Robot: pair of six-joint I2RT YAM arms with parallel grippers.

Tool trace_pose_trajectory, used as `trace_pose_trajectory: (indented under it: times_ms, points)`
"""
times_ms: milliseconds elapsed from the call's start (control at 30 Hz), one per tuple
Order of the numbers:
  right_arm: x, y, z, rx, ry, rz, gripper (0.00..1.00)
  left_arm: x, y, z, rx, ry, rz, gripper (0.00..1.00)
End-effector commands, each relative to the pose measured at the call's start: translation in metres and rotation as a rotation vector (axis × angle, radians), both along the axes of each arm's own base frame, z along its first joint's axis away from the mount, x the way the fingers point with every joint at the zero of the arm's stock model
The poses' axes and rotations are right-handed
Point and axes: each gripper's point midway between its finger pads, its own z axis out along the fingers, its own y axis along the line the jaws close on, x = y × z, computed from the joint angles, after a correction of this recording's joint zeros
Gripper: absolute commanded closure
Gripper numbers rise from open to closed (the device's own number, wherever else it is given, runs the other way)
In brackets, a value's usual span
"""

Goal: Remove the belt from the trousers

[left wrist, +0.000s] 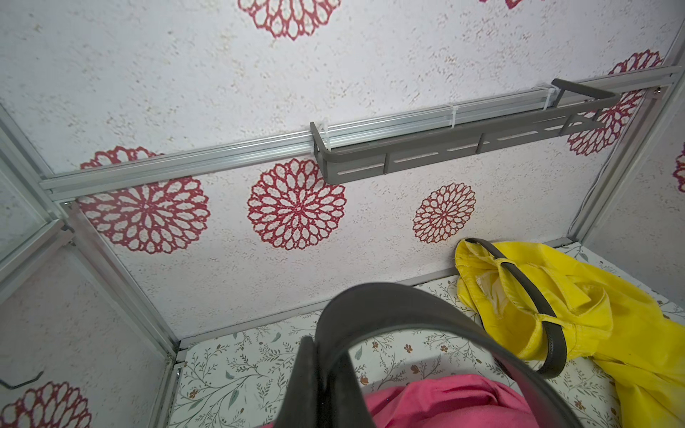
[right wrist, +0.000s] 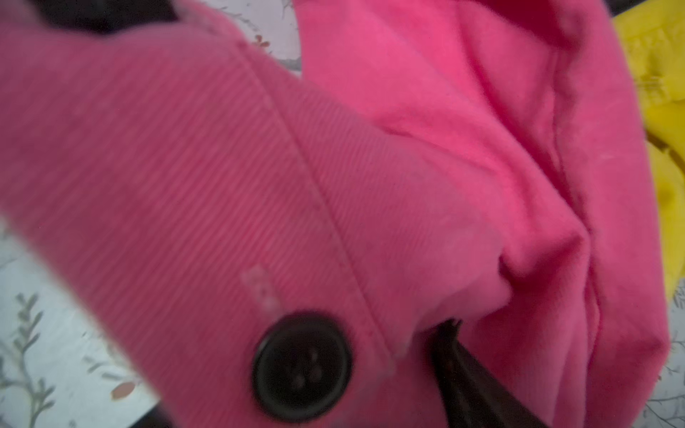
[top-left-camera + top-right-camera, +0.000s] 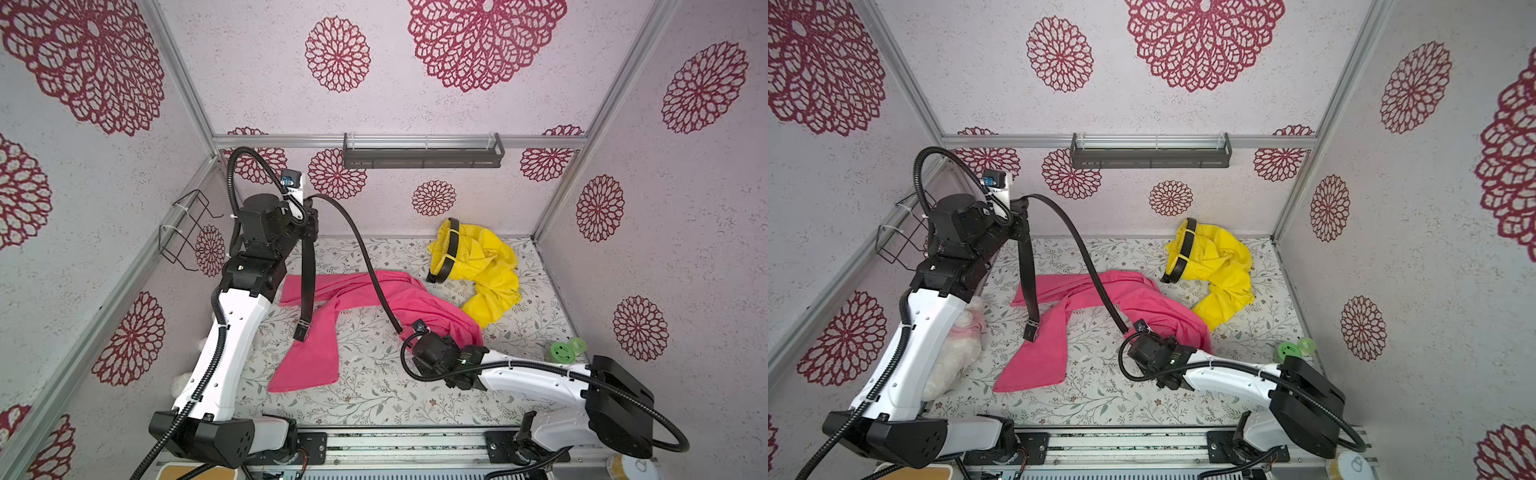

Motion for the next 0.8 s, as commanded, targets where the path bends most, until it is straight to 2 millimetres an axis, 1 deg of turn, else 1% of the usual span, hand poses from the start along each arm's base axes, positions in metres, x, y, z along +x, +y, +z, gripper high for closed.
trace_pose_trajectory:
  times_ms: [0, 33, 100, 133, 233, 300, 433, 533, 633, 767]
  points:
    - [0.012, -0.011, 0.008, -0.034, -0.063, -0.087, 0.65, -0.009, 0.013, 0.039, 0.024, -0.107, 0.045, 1.0]
    - [0.009, -0.012, 0.005, -0.022, -0.045, -0.092, 0.77, -0.01, 0.018, 0.046, 0.032, -0.12, 0.061, 1.0]
    - [0.002, -0.013, 0.0, 0.01, -0.013, -0.104, 0.94, -0.012, 0.029, 0.06, 0.036, -0.15, 0.091, 1.0]
    - [-0.002, -0.015, -0.003, 0.028, 0.008, -0.111, 1.0, -0.014, 0.037, 0.07, 0.033, -0.168, 0.107, 1.0]
    - [-0.013, -0.028, -0.015, 0.046, 0.068, -0.158, 1.0, -0.022, 0.055, 0.1, 0.028, -0.228, 0.151, 1.0]
    - [-0.021, -0.037, -0.024, 0.043, 0.108, -0.183, 1.0, -0.027, 0.063, 0.119, 0.027, -0.267, 0.167, 1.0]
    - [-0.03, -0.047, -0.038, 0.039, 0.177, -0.215, 1.0, -0.034, 0.064, 0.144, 0.026, -0.32, 0.163, 1.0]
    - [-0.039, -0.048, -0.047, 0.049, 0.222, -0.215, 1.0, -0.039, 0.064, 0.154, 0.033, -0.338, 0.164, 1.0]
    - [-0.046, -0.049, -0.056, 0.057, 0.253, -0.202, 0.99, -0.04, 0.063, 0.16, 0.039, -0.349, 0.159, 1.0]
    - [-0.046, -0.054, -0.056, 0.024, 0.243, -0.195, 0.99, -0.033, 0.057, 0.157, 0.029, -0.331, 0.128, 1.0]
